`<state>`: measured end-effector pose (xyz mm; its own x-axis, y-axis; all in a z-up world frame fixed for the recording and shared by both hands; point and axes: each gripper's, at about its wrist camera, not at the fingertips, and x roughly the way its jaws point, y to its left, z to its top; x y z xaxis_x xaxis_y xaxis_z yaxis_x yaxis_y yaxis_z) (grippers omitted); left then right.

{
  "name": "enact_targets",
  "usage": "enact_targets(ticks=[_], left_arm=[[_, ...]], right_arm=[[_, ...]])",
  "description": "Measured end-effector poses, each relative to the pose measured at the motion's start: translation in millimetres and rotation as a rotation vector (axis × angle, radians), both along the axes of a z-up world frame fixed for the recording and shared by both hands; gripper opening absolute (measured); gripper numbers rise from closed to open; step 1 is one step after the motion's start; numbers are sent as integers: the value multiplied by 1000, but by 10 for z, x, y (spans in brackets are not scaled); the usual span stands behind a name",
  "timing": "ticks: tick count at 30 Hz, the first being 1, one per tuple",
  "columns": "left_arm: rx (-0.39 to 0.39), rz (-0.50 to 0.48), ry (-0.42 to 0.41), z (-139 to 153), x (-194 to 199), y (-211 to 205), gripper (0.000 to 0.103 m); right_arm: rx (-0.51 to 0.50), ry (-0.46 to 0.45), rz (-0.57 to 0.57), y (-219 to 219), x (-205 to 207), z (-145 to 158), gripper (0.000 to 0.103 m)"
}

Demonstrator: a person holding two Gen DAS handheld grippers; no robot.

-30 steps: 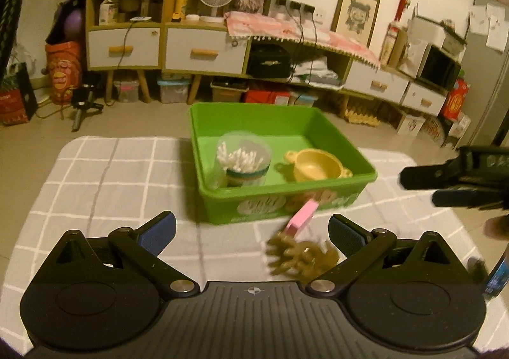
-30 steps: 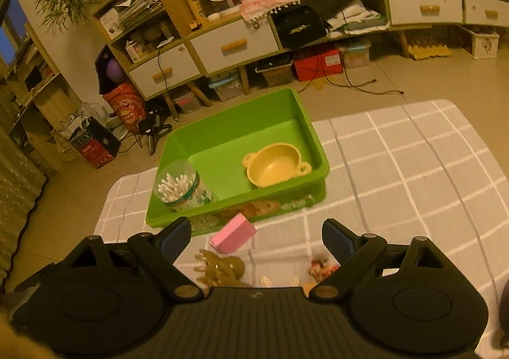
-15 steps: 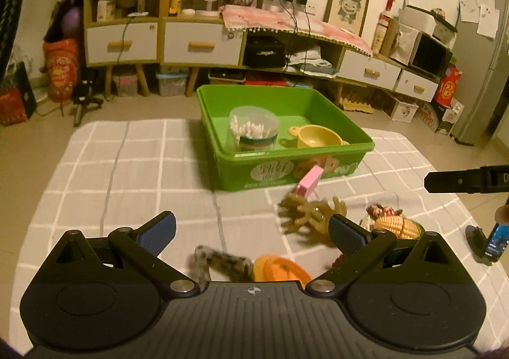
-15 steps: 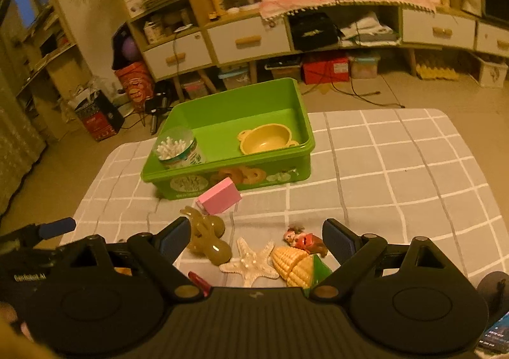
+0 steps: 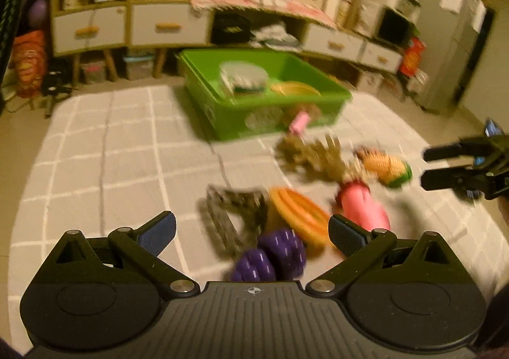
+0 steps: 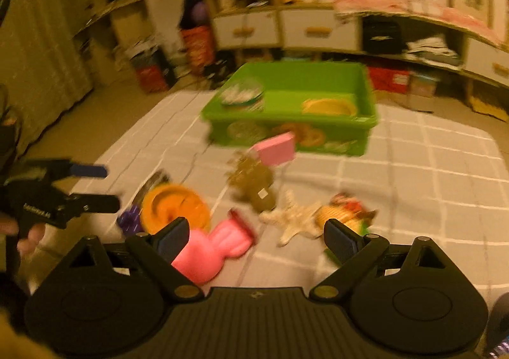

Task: Organize rigid objects
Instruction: 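Move both open tools back toward the remaining toys on the table, then grasp the pink pig toy with the right tool while the left tool grasps the purple grapes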

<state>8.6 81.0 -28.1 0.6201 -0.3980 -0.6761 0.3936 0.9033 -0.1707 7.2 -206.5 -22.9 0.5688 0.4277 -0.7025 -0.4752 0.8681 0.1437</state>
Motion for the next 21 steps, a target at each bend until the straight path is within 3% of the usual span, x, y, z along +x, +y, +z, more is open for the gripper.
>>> enact_targets(ticks=[6,15,21], left_arm=[[63,-104,18,-157,-117,-124,101],[94,-107,66,-334,-100,-193,100],[110,-119,51,-398,-114,-275,99]], right_arm=[[-41,9,100,210,-105,-179,80],[-63,41,136,385,-96,-372,80],[-82,65,151,495,-52,-507,80]])
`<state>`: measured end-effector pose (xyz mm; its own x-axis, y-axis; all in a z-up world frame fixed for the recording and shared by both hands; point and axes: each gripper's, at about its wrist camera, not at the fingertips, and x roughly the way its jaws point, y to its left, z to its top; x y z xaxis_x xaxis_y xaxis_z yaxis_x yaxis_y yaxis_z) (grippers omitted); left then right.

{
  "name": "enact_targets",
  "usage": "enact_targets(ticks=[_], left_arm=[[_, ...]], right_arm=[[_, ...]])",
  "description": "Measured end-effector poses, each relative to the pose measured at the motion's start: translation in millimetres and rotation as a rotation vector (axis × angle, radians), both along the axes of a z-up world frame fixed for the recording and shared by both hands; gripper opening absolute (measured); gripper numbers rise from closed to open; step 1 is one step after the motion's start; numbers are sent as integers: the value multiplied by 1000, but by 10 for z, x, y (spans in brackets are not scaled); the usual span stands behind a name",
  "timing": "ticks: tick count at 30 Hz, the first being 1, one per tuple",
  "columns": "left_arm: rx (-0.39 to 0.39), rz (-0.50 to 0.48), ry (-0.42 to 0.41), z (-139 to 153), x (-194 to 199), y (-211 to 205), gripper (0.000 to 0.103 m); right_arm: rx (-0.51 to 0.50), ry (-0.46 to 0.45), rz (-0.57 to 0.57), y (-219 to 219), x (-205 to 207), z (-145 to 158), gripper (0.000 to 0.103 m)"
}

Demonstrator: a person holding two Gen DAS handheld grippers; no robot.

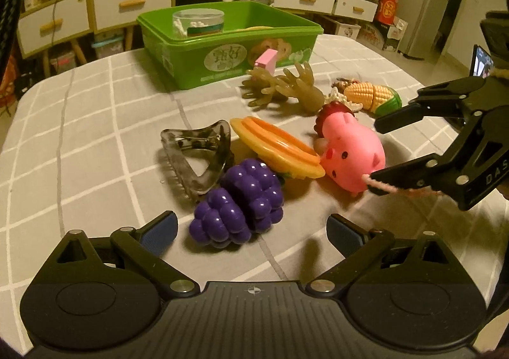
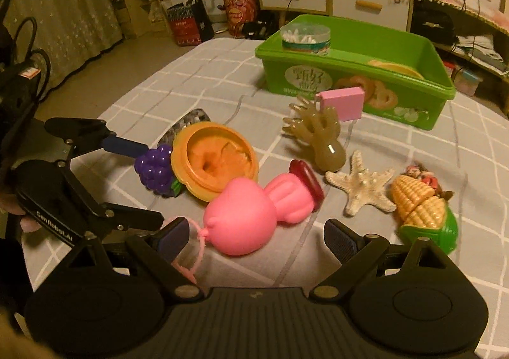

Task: Organize rigid objects
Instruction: 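Grasp the pink pig toy with the right tool while the left tool grasps the purple grapes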

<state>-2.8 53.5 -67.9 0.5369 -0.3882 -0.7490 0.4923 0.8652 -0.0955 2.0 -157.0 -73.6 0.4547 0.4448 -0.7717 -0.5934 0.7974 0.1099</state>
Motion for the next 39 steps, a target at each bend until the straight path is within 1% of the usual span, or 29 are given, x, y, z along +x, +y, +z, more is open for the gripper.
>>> enact_targets(ticks=[3,5,6,9,11,12,14,16,18,19,22,23,24,25,30,34,39], left_arm=[[3,4,-4,-25,5,-21,98],[10,19,-2,-53,20,-24,93],[14,23,-11,-56,22,-29,92],[10,33,-22,-45,24,-15,86],[-1,44,-23,-35,30,6,80],[-4,48,-24,-31,33,10,79],[-6,61,-27,-20,36,21,70],[-10,66,-27,-7,35,29,65],[-5,70,-30,0,32,34,64],[-5,70,-32,4,31,34,64],[-8,68,-41,30,27,42,63],[-13,65,-42,43,24,48,63],[-17,62,-42,54,25,51,63],[-21,57,-41,66,17,54,62],[-30,40,-44,99,4,52,62],[-36,17,-62,143,-34,42,62],[-81,-8,-73,231,-53,46,62]], right_arm=[[-9,9,3,53,28,-61,80],[-13,15,5,85,44,-99,80],[-16,18,5,108,56,-120,80],[-18,22,-1,155,80,-165,80],[-19,18,0,187,91,-178,80],[-19,12,2,204,93,-178,80],[-12,-3,3,216,89,-177,80],[-4,-11,0,214,91,-176,79],[3,-18,-7,201,88,-171,75],[7,-23,-11,190,85,-166,70],[25,-28,-27,142,91,-139,68],[30,-30,-32,129,97,-131,65],[34,-30,-34,116,101,-122,45],[38,-23,-31,109,108,-112,43],[38,-22,-38,64,114,-92,42],[65,-18,-43,17,95,-46,42],[114,-22,-57,-51,72,66,41]])
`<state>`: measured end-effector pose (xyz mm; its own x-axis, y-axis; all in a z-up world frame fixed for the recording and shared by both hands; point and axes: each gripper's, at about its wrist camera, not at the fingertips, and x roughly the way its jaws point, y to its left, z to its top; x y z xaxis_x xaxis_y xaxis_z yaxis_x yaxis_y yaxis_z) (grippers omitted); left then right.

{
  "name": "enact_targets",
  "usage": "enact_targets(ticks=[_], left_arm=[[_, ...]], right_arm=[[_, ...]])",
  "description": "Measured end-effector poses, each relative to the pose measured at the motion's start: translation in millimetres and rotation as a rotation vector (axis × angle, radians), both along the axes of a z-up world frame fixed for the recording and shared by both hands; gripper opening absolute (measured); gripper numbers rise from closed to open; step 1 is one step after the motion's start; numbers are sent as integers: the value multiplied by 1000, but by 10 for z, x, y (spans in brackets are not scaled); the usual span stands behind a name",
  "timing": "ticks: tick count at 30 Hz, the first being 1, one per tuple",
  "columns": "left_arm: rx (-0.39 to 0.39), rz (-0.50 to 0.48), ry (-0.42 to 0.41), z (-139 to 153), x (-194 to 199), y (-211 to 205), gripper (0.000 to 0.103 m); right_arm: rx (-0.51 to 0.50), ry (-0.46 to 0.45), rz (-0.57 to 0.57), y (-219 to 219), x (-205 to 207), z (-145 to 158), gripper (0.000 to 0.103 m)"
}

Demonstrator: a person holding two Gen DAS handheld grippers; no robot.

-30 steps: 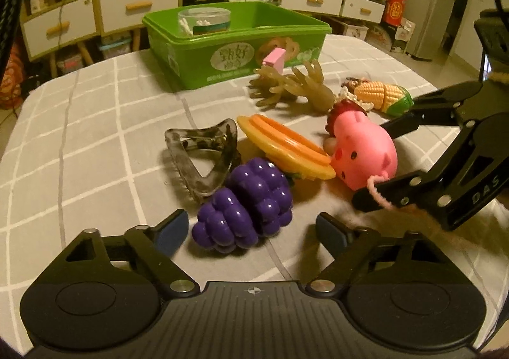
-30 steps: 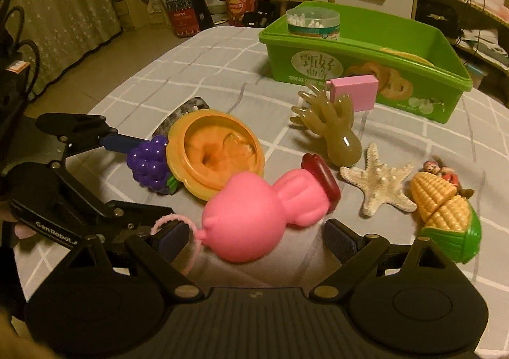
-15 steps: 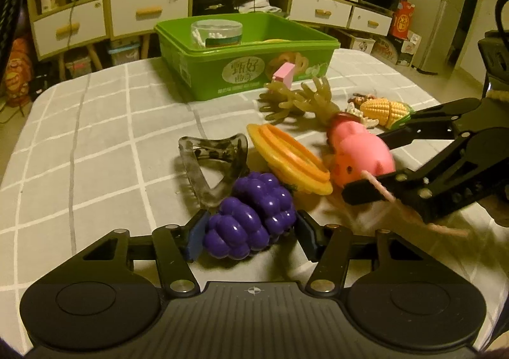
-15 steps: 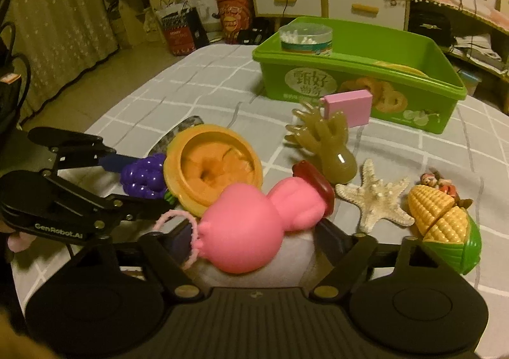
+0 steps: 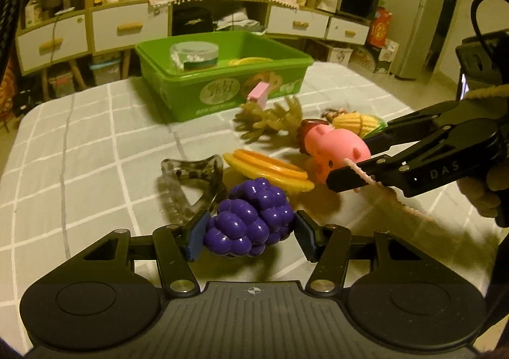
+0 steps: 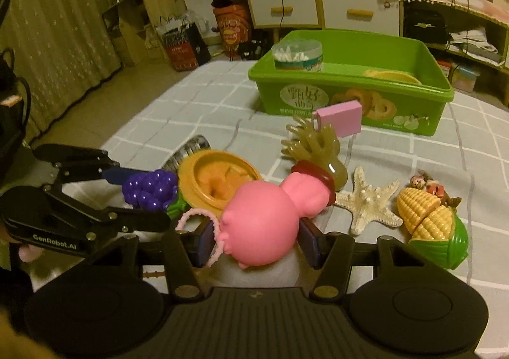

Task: Organize rigid objects
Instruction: 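Grasp the pink pig toy with the right tool while the left tool grasps the purple grapes, then lift and carry the pig and grapes over the green bin with both tools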

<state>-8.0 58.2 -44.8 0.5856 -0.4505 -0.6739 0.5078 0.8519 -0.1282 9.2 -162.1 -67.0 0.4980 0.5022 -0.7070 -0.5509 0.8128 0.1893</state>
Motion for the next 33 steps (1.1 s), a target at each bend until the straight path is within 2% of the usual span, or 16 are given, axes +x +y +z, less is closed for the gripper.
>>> enact_targets(ticks=[15,33], left_arm=[[-143,4,13,234,42,-7,62],[-170,90,24,435,306,-174,62]], right_arm=[[105,-49,-49,-121,-24,353,41],[202,-75,-165,-256,296,669,41]])
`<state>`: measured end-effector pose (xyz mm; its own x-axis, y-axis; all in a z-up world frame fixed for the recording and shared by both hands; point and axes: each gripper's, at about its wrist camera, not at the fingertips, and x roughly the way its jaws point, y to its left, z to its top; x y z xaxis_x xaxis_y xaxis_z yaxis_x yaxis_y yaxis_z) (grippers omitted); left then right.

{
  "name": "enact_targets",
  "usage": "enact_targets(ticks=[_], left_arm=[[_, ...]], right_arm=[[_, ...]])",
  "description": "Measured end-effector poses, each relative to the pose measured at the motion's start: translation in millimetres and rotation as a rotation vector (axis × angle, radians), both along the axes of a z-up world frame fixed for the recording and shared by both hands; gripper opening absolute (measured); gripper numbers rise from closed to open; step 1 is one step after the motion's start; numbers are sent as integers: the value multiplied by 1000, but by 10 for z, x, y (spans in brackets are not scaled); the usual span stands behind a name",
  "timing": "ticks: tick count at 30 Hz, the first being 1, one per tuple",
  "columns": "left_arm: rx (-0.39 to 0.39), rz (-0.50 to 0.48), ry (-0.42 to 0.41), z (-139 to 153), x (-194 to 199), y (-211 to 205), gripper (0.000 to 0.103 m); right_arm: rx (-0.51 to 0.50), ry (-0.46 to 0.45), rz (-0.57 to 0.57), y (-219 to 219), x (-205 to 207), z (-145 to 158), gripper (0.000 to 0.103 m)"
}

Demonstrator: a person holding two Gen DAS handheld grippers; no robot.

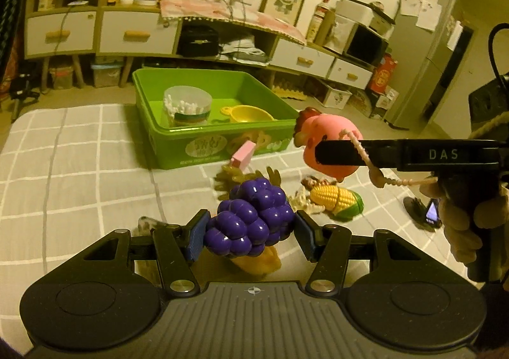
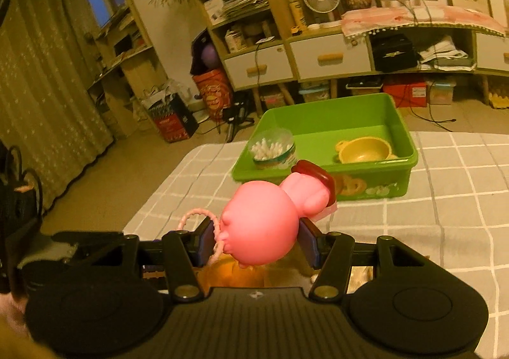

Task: Organize rigid objects
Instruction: 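Lift and carry the pig and grapes over the green bin with both tools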

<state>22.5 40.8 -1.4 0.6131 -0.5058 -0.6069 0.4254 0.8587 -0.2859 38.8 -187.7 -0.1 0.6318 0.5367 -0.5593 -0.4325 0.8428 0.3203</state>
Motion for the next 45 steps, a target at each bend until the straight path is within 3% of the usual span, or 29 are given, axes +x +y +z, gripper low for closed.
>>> enact_targets(ticks=[20,30,37,45], left_arm=[[9,96,12,159,271,-179,62],[52,109,-46,358,699,-318,62],[86,83,-60,283,1108,-693,62],[156,98,5,-7,1510,-932,62]], right_arm=[[72,52,-142,-206,376,140,41],[88,77,-223,-406,880,183,41],[63,86,-242,-389,1355,95,41],[55,177,-255,-389,1785,-208,41]])
